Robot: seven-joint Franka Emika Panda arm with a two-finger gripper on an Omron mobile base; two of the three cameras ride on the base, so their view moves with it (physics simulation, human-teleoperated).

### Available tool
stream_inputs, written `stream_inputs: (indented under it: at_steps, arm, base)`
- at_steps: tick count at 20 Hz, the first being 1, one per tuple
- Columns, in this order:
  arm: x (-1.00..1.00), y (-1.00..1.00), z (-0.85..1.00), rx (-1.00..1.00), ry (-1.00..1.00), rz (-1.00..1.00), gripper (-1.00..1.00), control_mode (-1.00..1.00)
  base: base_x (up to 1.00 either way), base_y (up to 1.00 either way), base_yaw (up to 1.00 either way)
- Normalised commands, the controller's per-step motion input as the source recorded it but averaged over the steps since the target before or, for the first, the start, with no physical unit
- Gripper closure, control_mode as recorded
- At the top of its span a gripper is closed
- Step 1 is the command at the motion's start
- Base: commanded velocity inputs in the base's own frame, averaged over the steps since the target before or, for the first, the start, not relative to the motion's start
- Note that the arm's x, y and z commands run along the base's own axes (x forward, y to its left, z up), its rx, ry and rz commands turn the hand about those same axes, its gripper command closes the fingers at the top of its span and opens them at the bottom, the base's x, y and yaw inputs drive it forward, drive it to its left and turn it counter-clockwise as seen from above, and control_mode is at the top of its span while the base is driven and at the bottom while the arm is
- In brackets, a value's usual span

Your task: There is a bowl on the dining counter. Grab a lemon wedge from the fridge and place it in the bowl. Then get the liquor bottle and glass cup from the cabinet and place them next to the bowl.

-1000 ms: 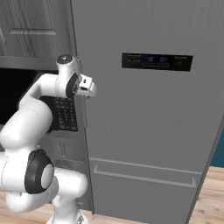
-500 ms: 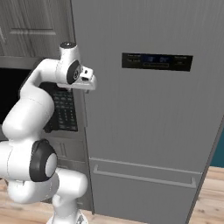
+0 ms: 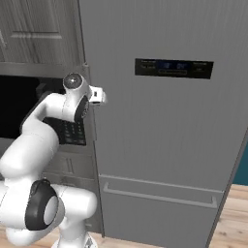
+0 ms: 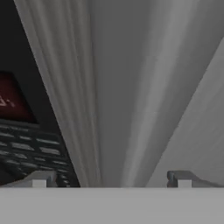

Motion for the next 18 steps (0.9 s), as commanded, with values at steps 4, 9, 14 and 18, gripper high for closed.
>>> stream_inputs:
  at_steps: [4,9,14,18]
  arm:
    - [0.41,0.00,-0.27,0.00,-0.42,0.04,1.00,-1.00]
    - [0.23,0.00,-0.06,0.00,-0.13,0.00,1.00,-1.00]
    - [-0.37,-0.06,0.01,0.00,0.00,-0.11,1.00,-1.00]
    - [-1.00,-0.50,0.09,0.00,0.04,-0.24,1.00,-1.00]
  base:
    - [0.00,0.00,0.00]
    - [0.00,0.00,0.00]
    - [0.00,0.00,0.00]
    - [0.00,0.00,0.00]
